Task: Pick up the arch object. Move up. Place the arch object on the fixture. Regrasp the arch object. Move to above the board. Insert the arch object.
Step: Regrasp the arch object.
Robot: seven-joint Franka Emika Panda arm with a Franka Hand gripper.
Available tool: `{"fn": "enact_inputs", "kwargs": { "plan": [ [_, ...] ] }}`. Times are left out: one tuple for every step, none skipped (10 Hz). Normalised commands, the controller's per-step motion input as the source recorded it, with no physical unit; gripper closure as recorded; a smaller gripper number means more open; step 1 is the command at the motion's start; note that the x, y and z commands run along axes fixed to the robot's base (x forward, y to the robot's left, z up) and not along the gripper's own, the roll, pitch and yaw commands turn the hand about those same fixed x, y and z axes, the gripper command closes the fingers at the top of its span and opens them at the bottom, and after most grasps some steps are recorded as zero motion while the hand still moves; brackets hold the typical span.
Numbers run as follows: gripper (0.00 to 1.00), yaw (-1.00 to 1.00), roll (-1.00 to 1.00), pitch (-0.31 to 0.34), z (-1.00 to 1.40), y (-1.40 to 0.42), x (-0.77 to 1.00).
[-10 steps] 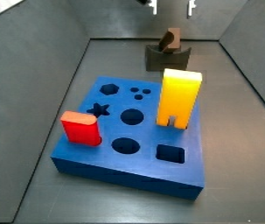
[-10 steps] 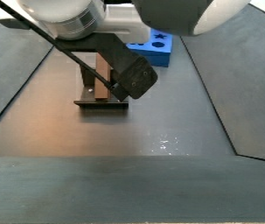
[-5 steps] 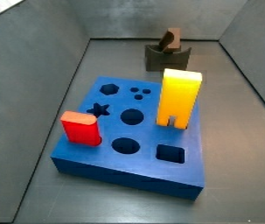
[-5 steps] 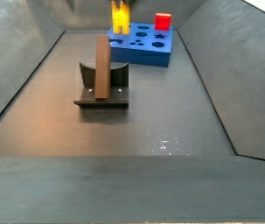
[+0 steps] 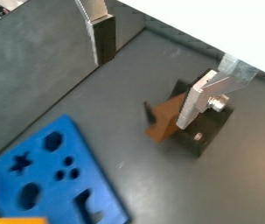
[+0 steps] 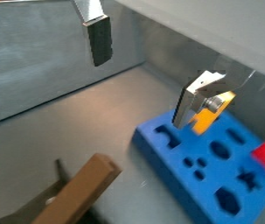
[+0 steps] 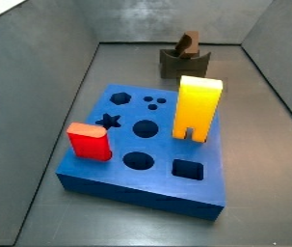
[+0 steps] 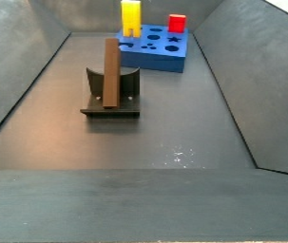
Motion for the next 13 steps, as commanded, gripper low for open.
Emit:
{"fn": "enact_inputs", "kwargs": {
  "plan": [
    [0.0, 0.05, 1.0, 0.041, 0.02, -0.03, 0.01],
    [0.0, 0.05, 1.0, 0.046, 0.02, -0.04, 0.02],
    [0.0, 0.05, 1.0, 0.049, 0.02, -0.03, 0.02],
    [0.0, 0.05, 1.0, 0.058, 0.0, -0.03, 0.04],
    [0.0, 0.06, 1.0, 0.062, 0.0, -0.03, 0.05],
    [0.0, 0.06, 1.0, 0.076, -0.02, -0.03, 0.08],
    [0.0, 0.06, 1.0, 0.084, -0.02, -0.04, 0.09],
    [0.0, 0.07, 1.0, 0.099, -0.02, -0.04, 0.1],
    [0.0, 0.07, 1.0, 0.118, -0.03, -0.05, 0.12],
    [0.0, 0.08, 1.0, 0.132, -0.03, -0.05, 0.14],
    [0.0, 0.09, 1.0, 0.15, -0.03, -0.05, 0.17],
    [0.0, 0.1, 1.0, 0.164, -0.04, -0.06, 0.2],
    [0.0, 0.11, 1.0, 0.173, -0.04, -0.06, 0.22]
  ]
}}
